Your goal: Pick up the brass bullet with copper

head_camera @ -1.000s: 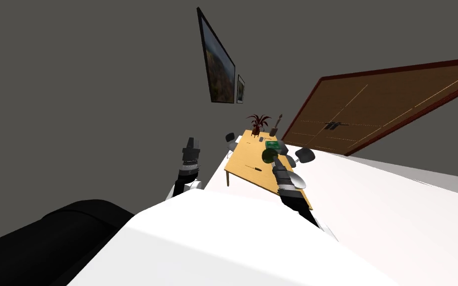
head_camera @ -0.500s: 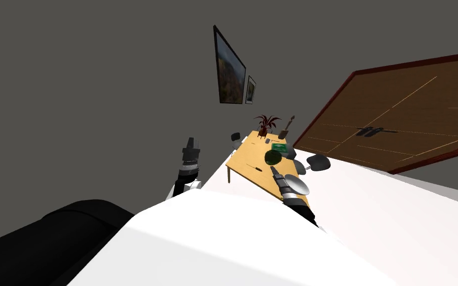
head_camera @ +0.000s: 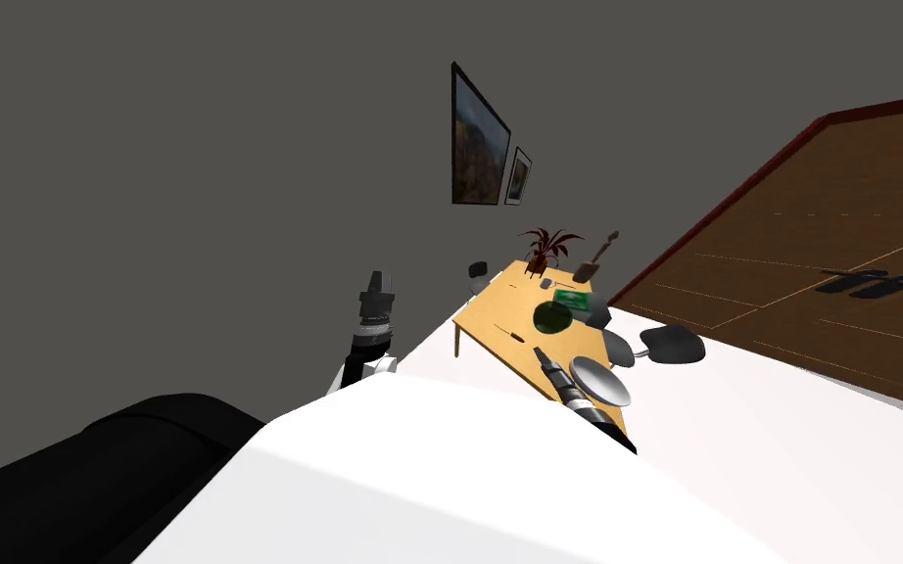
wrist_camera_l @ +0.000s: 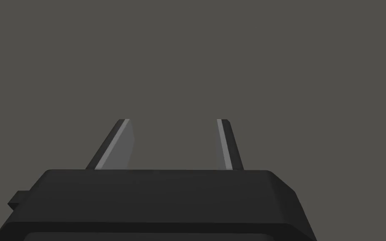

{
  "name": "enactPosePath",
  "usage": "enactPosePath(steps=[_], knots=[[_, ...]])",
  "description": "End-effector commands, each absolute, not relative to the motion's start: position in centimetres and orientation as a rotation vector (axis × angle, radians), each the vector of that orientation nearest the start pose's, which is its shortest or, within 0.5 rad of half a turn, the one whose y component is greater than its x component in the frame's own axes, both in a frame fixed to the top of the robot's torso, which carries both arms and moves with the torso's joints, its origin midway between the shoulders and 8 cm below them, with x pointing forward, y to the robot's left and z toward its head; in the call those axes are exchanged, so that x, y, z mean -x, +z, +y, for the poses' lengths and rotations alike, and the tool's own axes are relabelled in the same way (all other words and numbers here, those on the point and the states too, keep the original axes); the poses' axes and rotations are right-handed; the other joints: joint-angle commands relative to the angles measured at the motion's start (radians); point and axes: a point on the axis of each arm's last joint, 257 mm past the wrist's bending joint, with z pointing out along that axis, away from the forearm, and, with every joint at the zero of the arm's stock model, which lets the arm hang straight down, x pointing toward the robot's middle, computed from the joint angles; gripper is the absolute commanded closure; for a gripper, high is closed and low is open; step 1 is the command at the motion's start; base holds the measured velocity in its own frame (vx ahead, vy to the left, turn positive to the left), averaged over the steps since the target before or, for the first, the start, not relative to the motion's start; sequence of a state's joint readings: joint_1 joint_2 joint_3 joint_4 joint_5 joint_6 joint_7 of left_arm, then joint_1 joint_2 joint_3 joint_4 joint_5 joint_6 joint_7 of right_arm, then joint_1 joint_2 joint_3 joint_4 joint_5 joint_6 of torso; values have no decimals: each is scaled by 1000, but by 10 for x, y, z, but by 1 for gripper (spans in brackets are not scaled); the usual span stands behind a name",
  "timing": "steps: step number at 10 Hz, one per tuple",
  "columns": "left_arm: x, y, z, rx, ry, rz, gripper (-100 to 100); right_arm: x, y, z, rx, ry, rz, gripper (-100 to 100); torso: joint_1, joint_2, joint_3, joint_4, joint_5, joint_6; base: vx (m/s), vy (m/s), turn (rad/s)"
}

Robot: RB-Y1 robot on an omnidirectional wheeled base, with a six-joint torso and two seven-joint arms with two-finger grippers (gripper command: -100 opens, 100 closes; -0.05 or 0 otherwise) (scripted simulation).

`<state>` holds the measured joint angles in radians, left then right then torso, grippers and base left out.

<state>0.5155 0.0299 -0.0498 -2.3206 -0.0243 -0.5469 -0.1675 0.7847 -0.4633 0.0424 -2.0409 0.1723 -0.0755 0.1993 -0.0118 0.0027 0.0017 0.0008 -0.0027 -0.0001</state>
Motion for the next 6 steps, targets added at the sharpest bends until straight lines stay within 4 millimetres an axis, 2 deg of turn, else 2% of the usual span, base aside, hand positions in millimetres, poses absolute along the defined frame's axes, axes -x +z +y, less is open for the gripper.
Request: enactPosePath(steps=[1, 2, 3, 5, 6], knots=[[-329, 45, 255, 507, -1193, 634, 0, -281, -332, -349, -691, 455, 1868, -100, 0, 0, 0, 0, 0, 0, -113, -137, 432], [-329, 45, 255, 507, -1193, 634, 0, -263, -355, -359, -684, 392, 1941, -100, -1, 1, 0, 0, 0, 0, -96, -92, 414], [-329, 45, 255, 507, -1193, 634, 0, -263, -355, -360, -678, 391, 1944, -100, 1, -1, 0, 0, 0, 0, -52, -39, 328], [-329, 45, 255, 508, -1193, 634, 0, -222, -396, -382, -650, 263, 2096, -100, 6, -5, -3, -1, 1, 0, -30, -28, 460], [-329, 45, 255, 508, -1193, 634, 0, -222, -396, -382, -650, 263, 2096, -100, 5, -6, -3, -1, 1, 0, -25, -46, 242]])
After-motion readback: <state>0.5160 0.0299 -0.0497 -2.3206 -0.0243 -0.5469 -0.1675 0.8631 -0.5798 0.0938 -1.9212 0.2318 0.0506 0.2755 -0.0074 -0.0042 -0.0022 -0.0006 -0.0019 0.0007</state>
